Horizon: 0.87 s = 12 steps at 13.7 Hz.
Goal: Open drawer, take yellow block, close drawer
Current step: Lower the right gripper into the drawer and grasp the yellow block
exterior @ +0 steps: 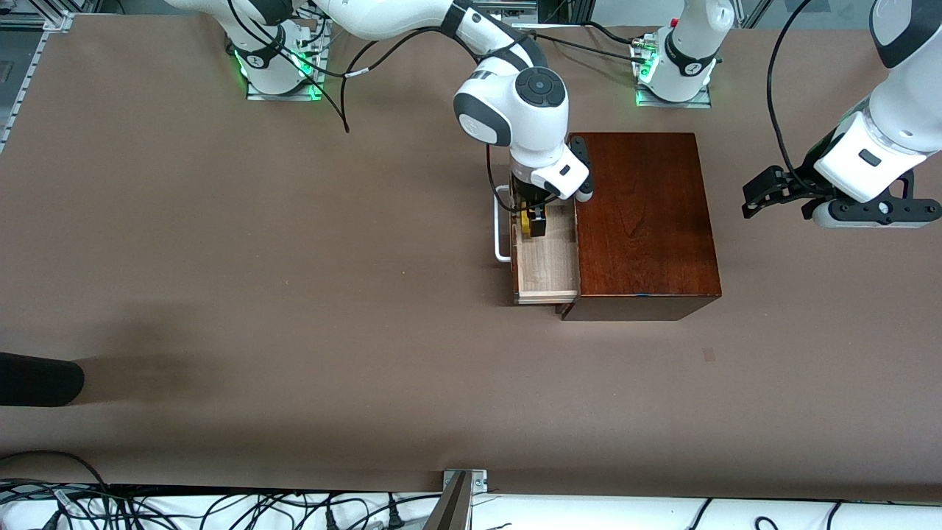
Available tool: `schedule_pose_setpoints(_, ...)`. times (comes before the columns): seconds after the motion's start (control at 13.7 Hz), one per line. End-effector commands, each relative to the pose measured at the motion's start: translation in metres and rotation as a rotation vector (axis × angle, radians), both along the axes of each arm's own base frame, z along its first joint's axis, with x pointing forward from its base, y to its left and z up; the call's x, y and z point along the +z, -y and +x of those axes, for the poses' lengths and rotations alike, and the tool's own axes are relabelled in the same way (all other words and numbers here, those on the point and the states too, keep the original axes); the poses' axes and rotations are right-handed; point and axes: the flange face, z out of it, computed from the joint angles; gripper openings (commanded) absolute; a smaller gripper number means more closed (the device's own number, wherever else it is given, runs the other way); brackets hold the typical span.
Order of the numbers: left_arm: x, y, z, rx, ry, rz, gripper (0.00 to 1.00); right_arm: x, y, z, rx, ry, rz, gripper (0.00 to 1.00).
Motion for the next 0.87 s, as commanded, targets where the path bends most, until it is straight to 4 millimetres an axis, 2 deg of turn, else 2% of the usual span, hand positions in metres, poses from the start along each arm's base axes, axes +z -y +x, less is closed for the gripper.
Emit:
schedule_pose_setpoints(0.0,0.008,0.013,-0.003,-0.043,0.005,0.018,1.00,0.003,-0.004,0.005,0.015,0.015,0.015,0.00)
schedule_pose_setpoints(0.36,0.013,0.015,-0.003,-0.051,0.015,0.035,1.00,0.016,-0.001,0.003,0.006,-0.002,-0.006,0.00)
schedule_pose_setpoints(0.44,0.013,0.015,-0.004,-0.049,0.007,0.036,1.00,0.048,0.001,0.006,-0.004,0.012,0.018,0.00)
schedule_pose_setpoints(0.51,0.011,0.014,-0.006,-0.050,-0.011,0.038,1.00,0.063,0.007,0.009,-0.031,-0.013,0.030,0.00)
schedule_pose_setpoints(0.66,0.010,0.014,-0.007,-0.050,-0.019,0.039,1.00,0.111,0.021,0.013,-0.116,-0.037,0.070,0.00)
schedule_pose_setpoints(0.8,0.013,0.014,-0.008,-0.056,-0.017,0.039,1.00,0.156,0.046,0.024,-0.191,-0.035,0.082,0.00)
